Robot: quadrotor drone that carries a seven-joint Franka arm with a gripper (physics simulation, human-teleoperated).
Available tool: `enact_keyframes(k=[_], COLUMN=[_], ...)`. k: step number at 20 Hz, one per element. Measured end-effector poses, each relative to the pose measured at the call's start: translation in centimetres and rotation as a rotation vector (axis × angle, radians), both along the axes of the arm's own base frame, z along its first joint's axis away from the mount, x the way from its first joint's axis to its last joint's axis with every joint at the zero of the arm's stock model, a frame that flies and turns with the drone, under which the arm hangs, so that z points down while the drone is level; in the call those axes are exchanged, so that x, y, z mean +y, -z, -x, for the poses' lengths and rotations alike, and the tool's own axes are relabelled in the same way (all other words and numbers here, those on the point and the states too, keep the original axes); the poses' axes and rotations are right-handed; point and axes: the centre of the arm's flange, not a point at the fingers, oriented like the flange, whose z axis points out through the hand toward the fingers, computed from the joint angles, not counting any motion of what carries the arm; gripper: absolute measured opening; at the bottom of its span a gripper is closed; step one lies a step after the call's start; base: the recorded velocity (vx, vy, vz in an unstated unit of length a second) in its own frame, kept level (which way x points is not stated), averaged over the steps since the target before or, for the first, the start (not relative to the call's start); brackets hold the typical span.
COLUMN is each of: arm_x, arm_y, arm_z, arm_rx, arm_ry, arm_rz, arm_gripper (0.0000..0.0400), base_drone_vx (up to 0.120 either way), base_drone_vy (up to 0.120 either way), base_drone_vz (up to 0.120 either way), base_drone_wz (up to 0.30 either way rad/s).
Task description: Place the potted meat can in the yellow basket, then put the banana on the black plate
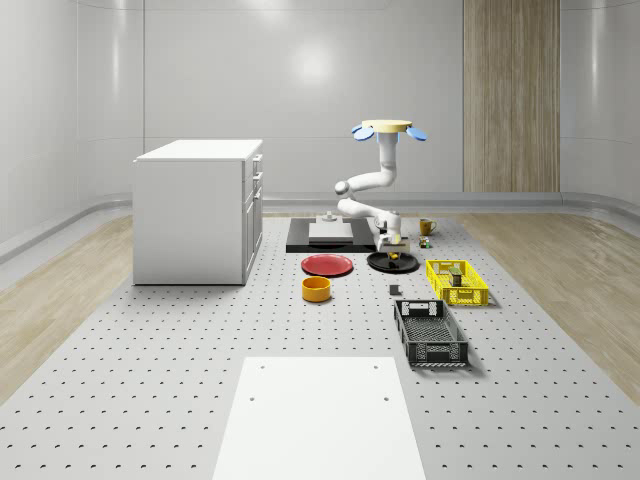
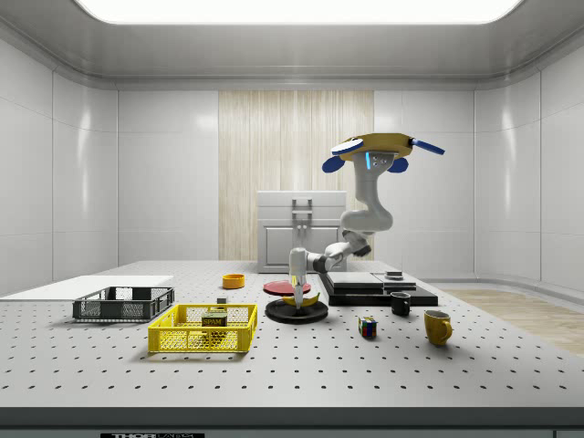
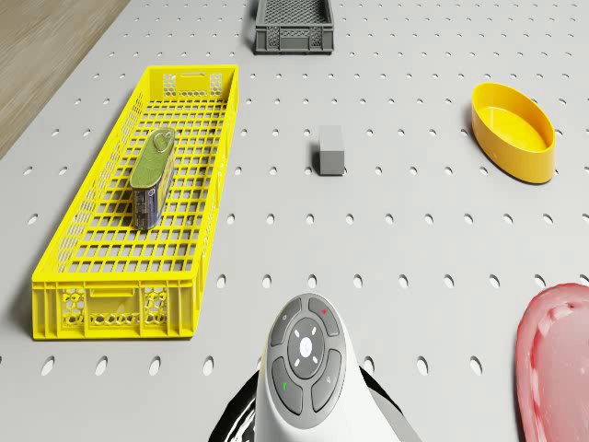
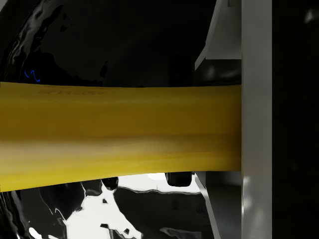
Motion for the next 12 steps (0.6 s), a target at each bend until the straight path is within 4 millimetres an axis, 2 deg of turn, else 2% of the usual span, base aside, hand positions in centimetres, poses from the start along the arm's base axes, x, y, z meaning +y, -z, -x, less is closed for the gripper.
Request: enact_keyframes(k=[2, 4, 7, 12], arm_x=[0.2, -0.1, -0.1, 0.0], arm_y=[-0.3, 0.1, 0.6, 2.5], arm_z=[-0.1, -0.1, 0.0, 0.0], arm_rx=[0.001, -0.004, -0.004, -0.003], arm_ry=[0.021, -0.090, -0.069, -0.047], arm_rz=[-0.007, -0.065, -0.041, -0.021], arm_gripper=[0.0191, 0.0261, 0.0334, 0.0381], base_drone_vx=[0.000, 0.000, 0.000, 0.000], base_drone_vy=[0.000, 0.000, 0.000, 0.000], base_drone_vz=[0.000, 0.000, 0.000, 0.000], base_drone_wz=[0.000, 0.000, 0.000, 0.000])
